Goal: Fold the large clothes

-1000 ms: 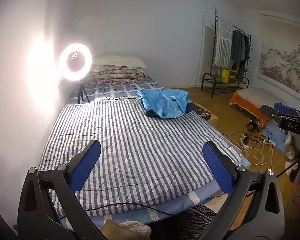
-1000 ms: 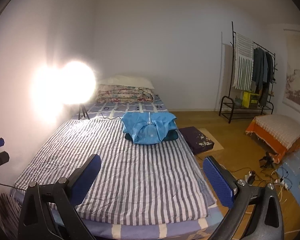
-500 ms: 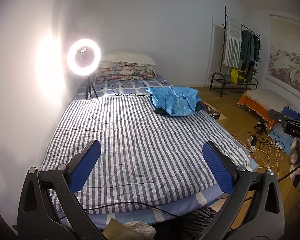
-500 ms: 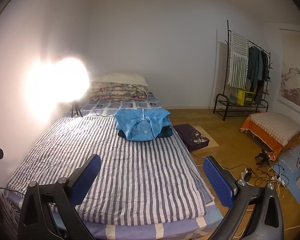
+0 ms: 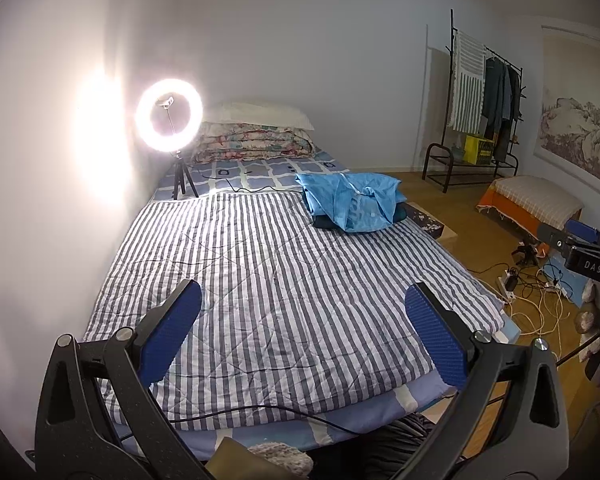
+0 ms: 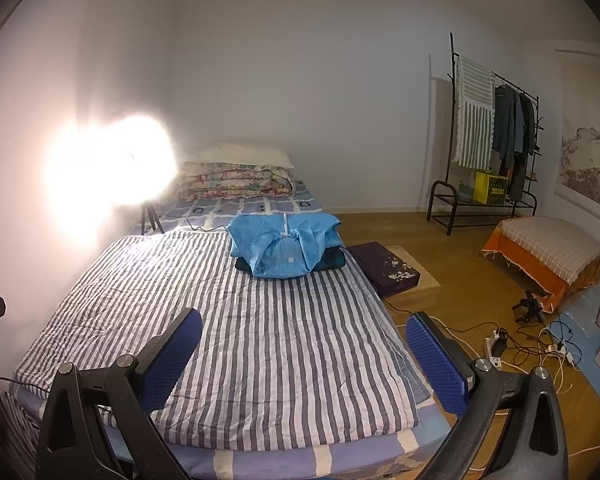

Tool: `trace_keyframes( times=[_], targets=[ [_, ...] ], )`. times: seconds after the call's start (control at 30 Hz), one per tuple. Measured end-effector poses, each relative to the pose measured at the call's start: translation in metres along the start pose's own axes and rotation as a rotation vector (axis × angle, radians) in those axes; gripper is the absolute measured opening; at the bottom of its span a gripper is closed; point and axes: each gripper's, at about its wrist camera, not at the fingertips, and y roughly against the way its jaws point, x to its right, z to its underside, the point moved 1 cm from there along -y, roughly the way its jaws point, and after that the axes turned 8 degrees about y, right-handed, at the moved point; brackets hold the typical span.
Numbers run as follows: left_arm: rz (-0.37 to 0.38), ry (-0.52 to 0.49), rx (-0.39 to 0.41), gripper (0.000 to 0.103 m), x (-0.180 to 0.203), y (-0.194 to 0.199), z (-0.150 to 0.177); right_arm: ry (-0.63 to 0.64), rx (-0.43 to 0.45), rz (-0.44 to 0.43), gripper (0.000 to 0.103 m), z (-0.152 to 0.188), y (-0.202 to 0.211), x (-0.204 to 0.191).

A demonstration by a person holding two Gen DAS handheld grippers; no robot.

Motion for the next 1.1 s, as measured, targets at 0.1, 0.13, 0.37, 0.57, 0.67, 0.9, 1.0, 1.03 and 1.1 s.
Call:
trace_keyframes(
  times=[0.1, 0.13, 0.37, 0.57, 0.67, 0.9, 1.0, 1.03, 1.1],
  targets=[
    [-0.001, -0.002, 0.003, 0.103, -0.001, 0.000, 0.001, 0.003, -0.002, -0.001, 0.103, -0.001, -0.002, 0.001],
    [-0.002, -0.003, 0.005, 0.103, -0.002, 0.000, 0.001, 0.003, -0.002, -0.001, 0.103, -0.001, -0.002, 0.001],
    [-0.002, 0.000, 0.001, 0.103, -0.001, 0.000, 0.001, 0.008, -0.002, -0.005, 0.103, -0.001, -0.003, -0.001],
    [-0.006, -0.003, -0.005, 0.103, -0.004, -0.003, 0.003, 0.016, -0.010, -0.007, 0.103, 0.001, -0.005, -0.004],
    [-0.010, -0.005, -0.004, 0.103, -0.006, -0.003, 0.003, 0.011, -0.012, -0.010, 0.103, 0.000, -0.008, -0.003],
    [-0.012, -0.001, -0.011, 0.103, -0.010, -0.007, 0.002, 0.019, -0.020, -0.018, 0.103, 0.001, -0.012, -0.005],
    [-0.018, 0.000, -0.014, 0.103, -0.011, -0.009, 0.002, 0.019, -0.023, -0.018, 0.103, 0.001, -0.014, -0.005],
    [-0.020, 0.001, -0.015, 0.103, -0.011, -0.010, 0.002, 0.019, -0.025, -0.019, 0.103, 0.001, -0.014, -0.005],
    [-0.022, 0.004, -0.017, 0.103, -0.012, -0.011, 0.001, 0.017, -0.029, -0.021, 0.103, 0.001, -0.016, -0.006]
  ],
)
